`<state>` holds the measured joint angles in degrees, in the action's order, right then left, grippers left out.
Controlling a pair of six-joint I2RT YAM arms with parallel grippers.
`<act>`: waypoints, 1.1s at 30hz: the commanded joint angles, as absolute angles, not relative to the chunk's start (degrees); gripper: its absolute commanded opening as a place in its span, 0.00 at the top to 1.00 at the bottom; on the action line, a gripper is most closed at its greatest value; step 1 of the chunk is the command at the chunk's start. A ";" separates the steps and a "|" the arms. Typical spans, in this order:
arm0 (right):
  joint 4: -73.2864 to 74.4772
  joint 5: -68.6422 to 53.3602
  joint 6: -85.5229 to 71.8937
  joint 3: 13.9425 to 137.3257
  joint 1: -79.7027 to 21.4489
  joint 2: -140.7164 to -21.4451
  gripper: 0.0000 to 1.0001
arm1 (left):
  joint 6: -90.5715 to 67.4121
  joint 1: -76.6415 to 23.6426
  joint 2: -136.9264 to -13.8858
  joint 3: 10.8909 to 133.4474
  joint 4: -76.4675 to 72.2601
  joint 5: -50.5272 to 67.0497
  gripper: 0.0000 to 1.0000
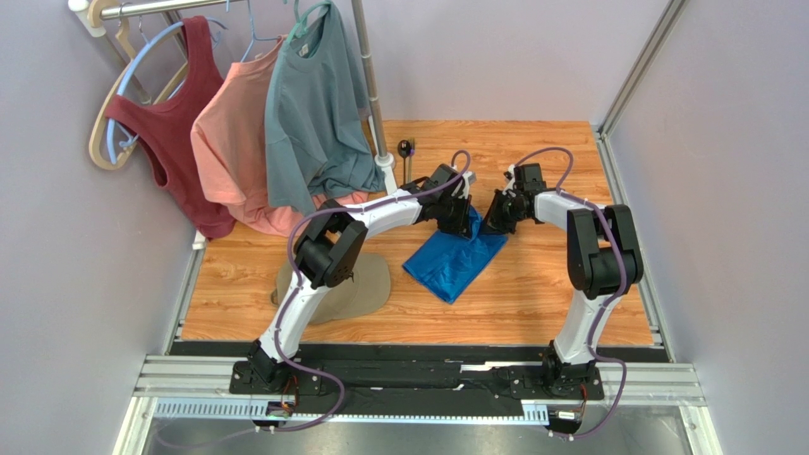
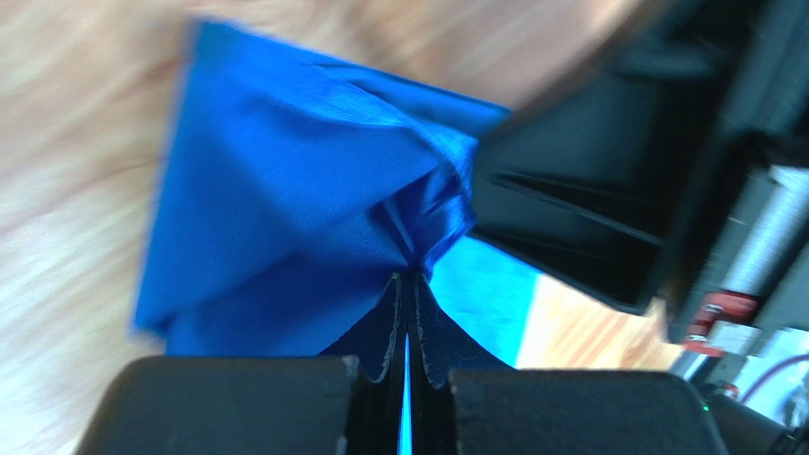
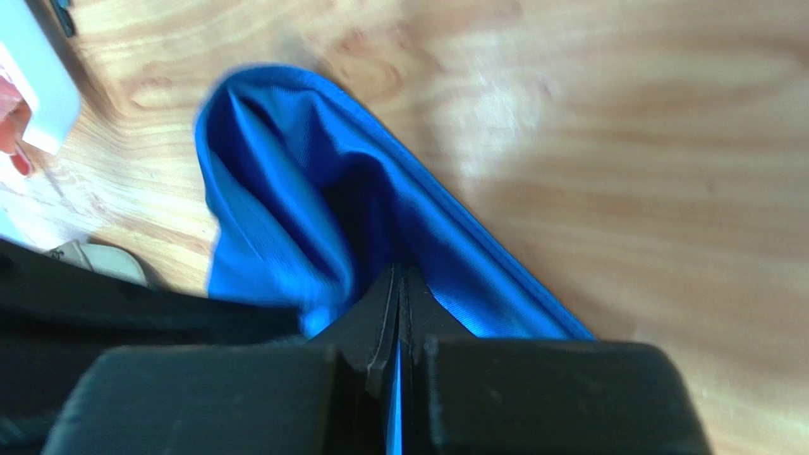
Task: Fold the napkin into a case and place the utensils inside
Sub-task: Smooth out the 2/3-rectangle-folded napkin at the center of the board.
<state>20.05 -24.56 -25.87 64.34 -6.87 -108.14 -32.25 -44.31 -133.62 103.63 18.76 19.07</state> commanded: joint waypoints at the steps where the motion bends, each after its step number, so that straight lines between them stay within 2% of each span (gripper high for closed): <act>1: 19.42 -24.70 -22.76 67.76 -6.68 -110.83 1.00 | -34.63 -45.44 -135.00 105.56 14.15 22.06 1.00; 8: 21.44 -24.79 -21.62 71.19 -6.42 -111.27 1.00 | -32.26 -45.09 -131.05 107.05 18.54 19.78 1.00; 10: 22.15 -25.40 -21.71 71.89 -6.42 -112.23 1.00 | -32.17 -44.56 -128.60 107.05 22.31 19.42 0.96; 14: 22.41 -25.84 -21.71 71.90 -6.42 -112.24 1.00 | -32.08 -42.46 -122.71 102.93 24.51 19.16 0.72; 17: 23.02 -25.23 -21.71 71.37 -6.33 -110.92 1.00 | -29.80 -42.19 -117.96 100.21 27.94 16.27 0.66; 23: 25.30 -26.19 -22.59 73.47 -6.33 -110.22 0.97 | -27.25 -40.17 -112.50 90.72 27.77 13.09 0.67; 33: 24.61 -29.35 -23.73 75.06 -5.98 -112.06 0.89 | -33.39 -41.13 -112.94 76.39 17.15 18.72 0.65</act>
